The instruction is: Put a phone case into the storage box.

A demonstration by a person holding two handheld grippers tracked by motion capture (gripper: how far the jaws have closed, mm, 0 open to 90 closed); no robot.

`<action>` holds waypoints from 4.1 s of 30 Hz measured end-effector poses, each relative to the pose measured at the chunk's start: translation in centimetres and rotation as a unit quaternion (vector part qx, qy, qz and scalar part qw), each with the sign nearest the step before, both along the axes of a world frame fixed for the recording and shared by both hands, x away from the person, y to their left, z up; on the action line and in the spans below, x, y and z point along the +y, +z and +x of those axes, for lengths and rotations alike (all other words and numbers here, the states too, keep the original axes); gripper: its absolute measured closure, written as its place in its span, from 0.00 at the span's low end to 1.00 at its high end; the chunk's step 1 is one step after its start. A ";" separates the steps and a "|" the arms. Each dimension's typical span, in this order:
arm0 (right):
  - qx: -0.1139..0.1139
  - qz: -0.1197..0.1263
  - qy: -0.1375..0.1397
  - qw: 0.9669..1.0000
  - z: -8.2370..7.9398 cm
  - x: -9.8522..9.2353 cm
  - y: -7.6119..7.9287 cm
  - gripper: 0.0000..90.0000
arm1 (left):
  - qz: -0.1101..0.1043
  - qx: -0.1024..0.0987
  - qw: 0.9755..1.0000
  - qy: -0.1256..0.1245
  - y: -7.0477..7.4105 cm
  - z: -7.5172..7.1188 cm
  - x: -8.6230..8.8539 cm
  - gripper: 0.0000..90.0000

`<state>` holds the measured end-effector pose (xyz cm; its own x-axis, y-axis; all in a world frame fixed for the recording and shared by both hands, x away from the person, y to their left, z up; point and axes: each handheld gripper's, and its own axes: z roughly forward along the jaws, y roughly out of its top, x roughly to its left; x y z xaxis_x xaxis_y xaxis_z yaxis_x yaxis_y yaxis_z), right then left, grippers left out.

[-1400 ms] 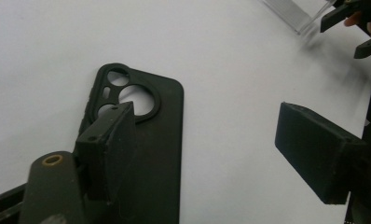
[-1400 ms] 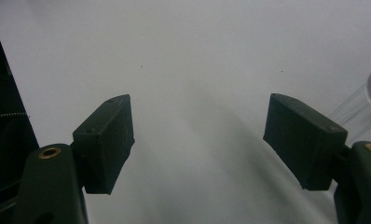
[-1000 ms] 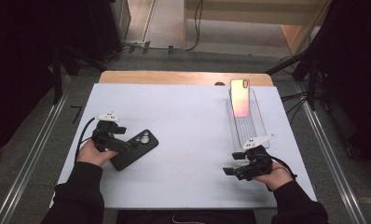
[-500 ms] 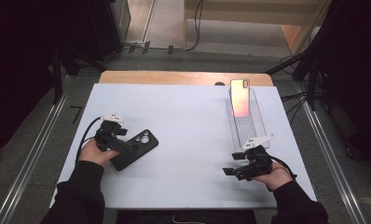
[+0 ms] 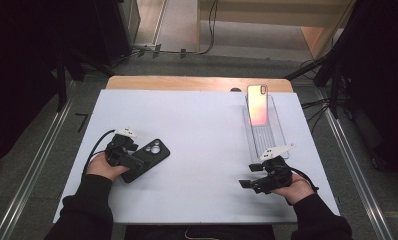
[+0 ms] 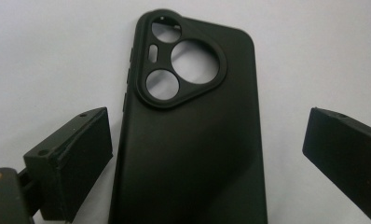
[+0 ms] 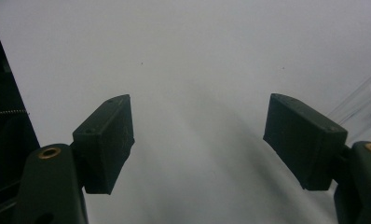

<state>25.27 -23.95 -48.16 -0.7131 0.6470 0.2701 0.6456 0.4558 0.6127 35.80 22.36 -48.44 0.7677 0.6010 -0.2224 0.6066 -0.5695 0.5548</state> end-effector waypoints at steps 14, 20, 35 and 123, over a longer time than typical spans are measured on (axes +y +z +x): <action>0.002 -0.003 0.000 1.000 0.0 0.0 0.0 0.25 | 0.063 -0.042 0.997 -0.023 -0.7 -0.9 -1.2 0.01; 0.002 -0.004 0.000 1.000 0.0 0.0 0.0 0.25 | 0.078 -0.065 0.995 -0.011 -0.9 -1.5 -1.6 0.02; 0.001 -0.004 -0.001 1.000 0.0 0.1 0.0 0.25 | 0.077 -0.097 0.992 0.005 -1.1 -2.0 -1.3 0.14; -0.022 0.071 -0.086 0.994 1.4 5.0 5.6 0.23 | -0.124 -0.131 0.975 0.127 3.6 -5.8 -11.1 0.16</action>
